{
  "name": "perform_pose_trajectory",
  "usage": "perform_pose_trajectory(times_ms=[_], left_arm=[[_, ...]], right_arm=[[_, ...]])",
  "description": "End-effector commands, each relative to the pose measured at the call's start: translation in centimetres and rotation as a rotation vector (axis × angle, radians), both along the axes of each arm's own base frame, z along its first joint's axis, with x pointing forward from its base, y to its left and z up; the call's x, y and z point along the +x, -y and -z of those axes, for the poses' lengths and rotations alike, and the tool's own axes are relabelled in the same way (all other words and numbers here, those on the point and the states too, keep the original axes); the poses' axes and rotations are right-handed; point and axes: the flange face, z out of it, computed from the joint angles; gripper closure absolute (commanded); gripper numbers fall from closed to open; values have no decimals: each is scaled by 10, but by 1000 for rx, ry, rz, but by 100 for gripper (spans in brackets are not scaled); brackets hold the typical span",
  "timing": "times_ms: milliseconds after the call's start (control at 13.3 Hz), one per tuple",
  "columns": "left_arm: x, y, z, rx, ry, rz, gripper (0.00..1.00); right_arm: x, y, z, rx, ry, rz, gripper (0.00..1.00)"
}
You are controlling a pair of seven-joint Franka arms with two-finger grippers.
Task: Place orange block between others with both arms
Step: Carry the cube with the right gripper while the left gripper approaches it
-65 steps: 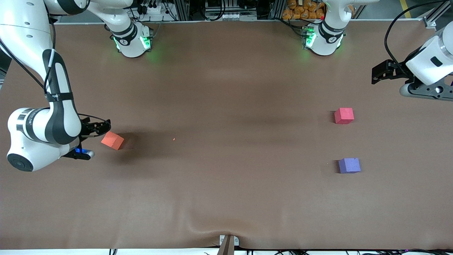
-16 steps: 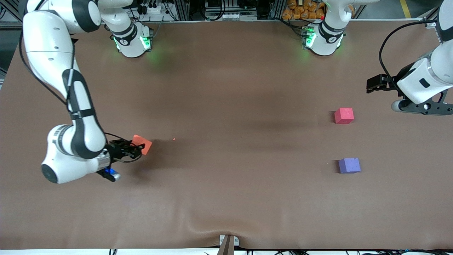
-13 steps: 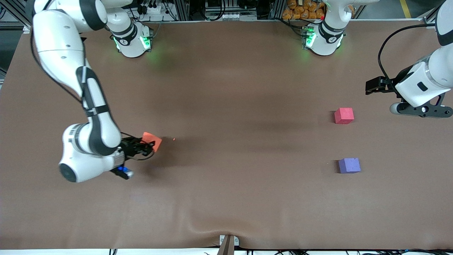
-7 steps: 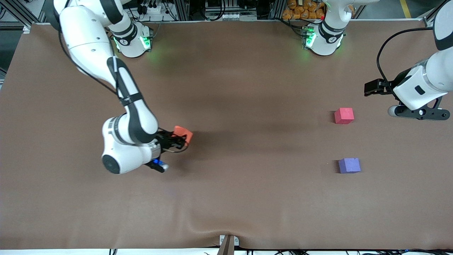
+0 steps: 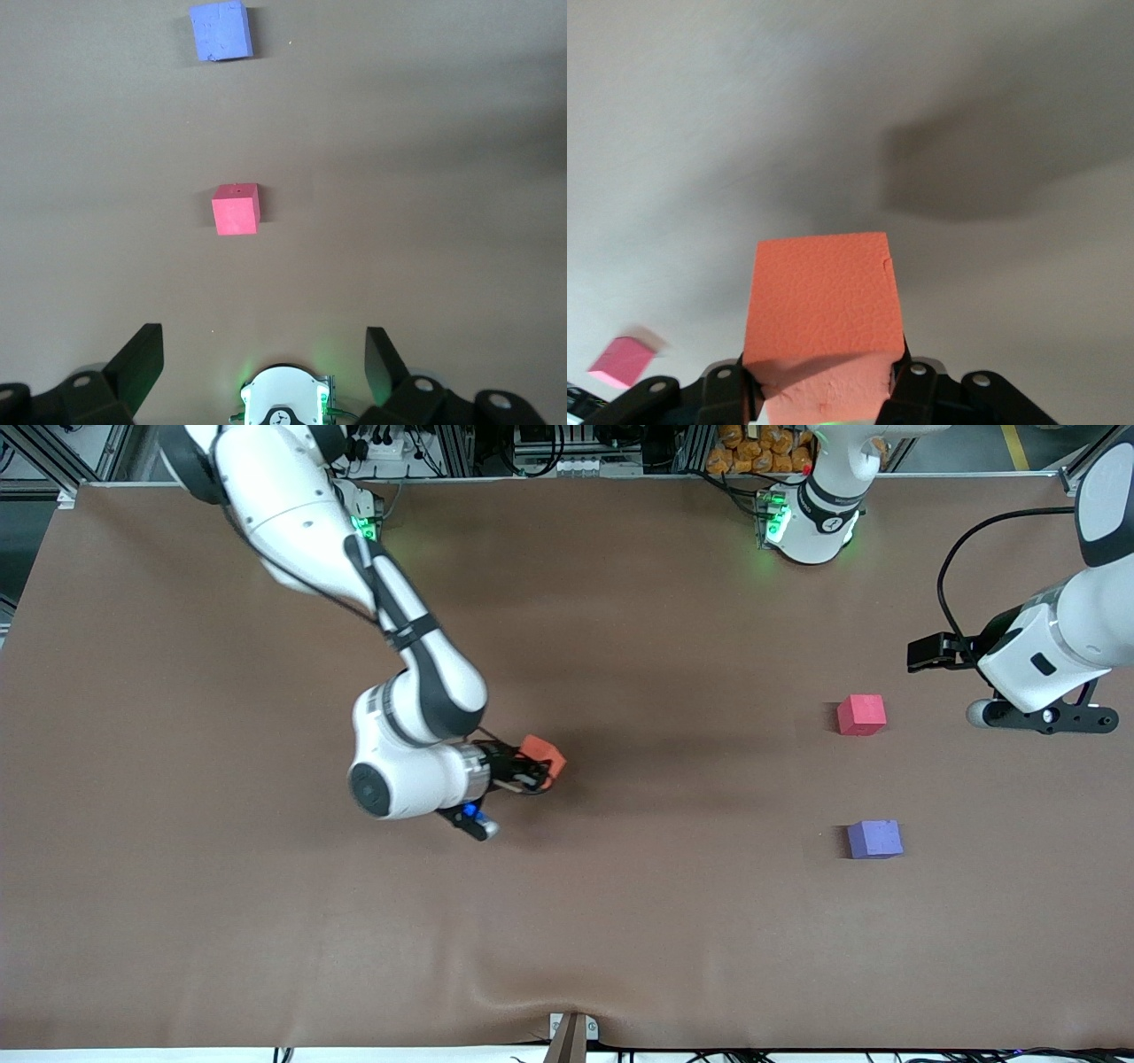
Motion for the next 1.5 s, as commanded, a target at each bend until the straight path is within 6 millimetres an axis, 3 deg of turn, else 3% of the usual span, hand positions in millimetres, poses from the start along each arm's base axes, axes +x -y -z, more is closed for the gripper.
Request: perform_pose_trajectory(times_ms=[0,225,526,826,1051,1427], left_arm=[[4,3,4,24,13,-11,0],[15,11,17,29,33,-43,0],[30,18,38,32,42,-84,0],[45,31,58,38,77,-150,0],[55,55,82,46,95,-199,0],[65,98,124,72,107,-292,0]], right_arm=[[-10,-26,-2,105,-61,93,46],[-16,-50,4,164,-31,189,45],[-48,-102,23,193,-8,261,44],[-80,-139,41,192,4,362,45],[-103,-159,51,179,10,338,45],[-114,-169,55,202,-47,433,40]])
